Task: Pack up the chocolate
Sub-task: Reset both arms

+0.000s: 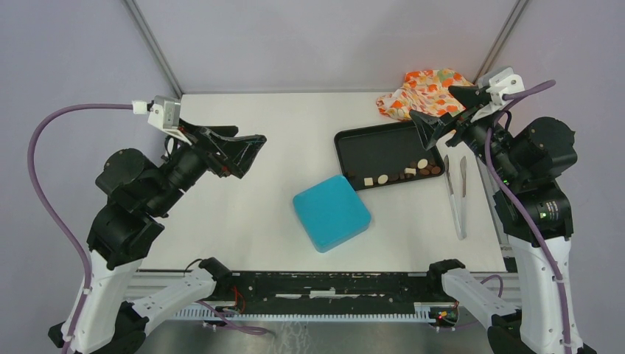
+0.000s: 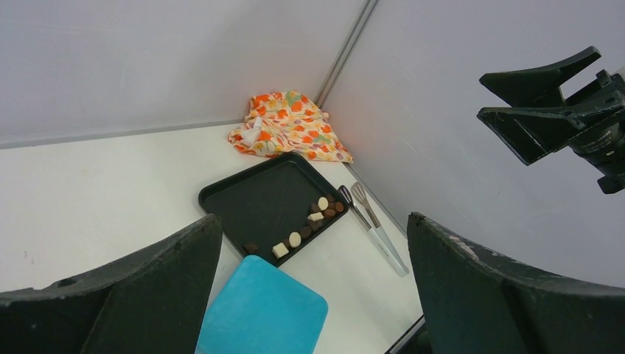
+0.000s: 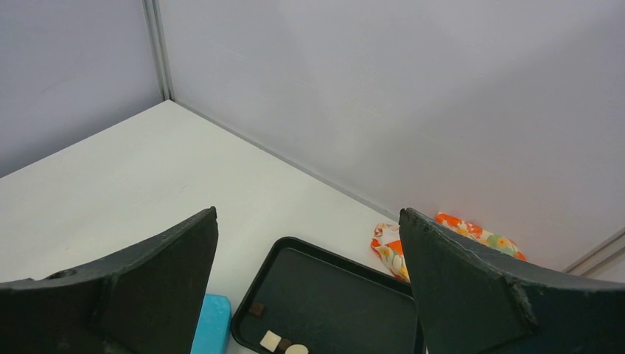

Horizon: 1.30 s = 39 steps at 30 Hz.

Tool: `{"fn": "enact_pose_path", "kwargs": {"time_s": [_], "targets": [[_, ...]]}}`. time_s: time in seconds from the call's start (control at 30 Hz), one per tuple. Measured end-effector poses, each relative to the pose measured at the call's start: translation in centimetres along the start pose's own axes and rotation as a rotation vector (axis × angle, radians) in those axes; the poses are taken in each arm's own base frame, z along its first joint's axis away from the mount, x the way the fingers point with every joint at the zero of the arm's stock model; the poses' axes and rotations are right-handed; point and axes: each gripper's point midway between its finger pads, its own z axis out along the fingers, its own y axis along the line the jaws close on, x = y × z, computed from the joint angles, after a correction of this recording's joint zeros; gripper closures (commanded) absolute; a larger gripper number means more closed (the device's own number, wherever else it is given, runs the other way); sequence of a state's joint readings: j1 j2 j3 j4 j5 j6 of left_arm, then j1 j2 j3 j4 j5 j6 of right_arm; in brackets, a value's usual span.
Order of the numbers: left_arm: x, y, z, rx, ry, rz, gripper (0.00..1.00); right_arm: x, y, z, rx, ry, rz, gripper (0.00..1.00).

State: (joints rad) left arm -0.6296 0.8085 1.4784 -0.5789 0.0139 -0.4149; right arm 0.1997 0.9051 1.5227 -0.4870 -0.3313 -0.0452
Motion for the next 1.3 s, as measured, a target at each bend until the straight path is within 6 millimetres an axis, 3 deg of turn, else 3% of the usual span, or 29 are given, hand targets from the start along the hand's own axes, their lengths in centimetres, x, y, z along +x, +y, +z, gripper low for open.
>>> {"fn": "enact_pose_path", "kwargs": {"time_s": [1.3], "targets": [[1.6,0.7,-0.1,-0.013,0.028,0.0,0.0,1.3,0.1,0.2,-0.004,0.025,0.016,0.02]]}}
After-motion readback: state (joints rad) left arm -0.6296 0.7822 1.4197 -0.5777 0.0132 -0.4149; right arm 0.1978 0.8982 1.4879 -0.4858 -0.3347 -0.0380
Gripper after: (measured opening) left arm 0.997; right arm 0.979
